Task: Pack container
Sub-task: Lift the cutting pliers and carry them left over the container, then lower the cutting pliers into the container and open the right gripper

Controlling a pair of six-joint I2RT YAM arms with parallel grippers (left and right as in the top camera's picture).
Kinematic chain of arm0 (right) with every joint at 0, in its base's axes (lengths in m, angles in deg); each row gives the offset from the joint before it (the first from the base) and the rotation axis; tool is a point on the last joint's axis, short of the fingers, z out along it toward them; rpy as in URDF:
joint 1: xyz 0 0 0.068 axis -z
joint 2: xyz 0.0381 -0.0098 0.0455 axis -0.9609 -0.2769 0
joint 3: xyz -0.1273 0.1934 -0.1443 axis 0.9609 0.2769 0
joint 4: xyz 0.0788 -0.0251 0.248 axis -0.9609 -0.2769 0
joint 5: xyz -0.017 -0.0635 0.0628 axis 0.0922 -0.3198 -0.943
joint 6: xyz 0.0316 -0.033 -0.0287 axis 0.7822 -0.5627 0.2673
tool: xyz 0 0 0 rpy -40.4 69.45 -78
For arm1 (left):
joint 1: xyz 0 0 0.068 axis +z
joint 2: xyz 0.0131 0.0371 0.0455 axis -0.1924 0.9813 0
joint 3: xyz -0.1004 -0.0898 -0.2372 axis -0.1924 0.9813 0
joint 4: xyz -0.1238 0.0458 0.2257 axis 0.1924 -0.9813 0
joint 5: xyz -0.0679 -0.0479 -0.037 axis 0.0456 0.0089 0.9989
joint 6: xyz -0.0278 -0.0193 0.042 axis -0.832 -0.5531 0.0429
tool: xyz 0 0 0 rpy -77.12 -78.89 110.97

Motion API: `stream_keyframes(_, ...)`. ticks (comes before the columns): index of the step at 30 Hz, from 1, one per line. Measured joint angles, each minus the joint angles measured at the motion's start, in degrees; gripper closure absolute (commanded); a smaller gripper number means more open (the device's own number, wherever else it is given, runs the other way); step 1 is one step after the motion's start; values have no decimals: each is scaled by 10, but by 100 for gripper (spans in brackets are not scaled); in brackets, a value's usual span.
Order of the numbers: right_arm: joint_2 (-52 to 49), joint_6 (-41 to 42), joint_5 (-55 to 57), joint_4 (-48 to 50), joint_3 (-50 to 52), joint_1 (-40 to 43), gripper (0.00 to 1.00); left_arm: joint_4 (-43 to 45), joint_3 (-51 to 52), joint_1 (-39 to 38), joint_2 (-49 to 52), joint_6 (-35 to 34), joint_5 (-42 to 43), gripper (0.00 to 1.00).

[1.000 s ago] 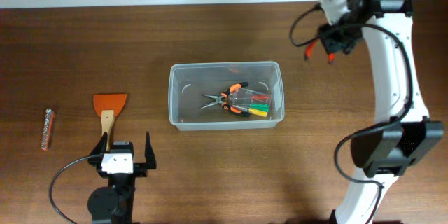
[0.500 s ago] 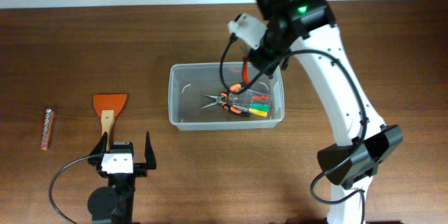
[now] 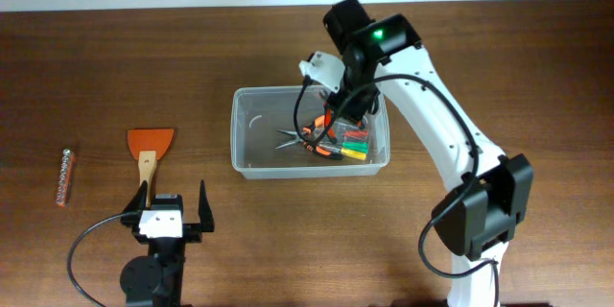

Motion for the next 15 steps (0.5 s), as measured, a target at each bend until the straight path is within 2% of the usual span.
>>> stream_keyframes(15, -4, 41, -3, 77, 102, 9, 96, 0, 0, 0, 0, 0, 0, 1)
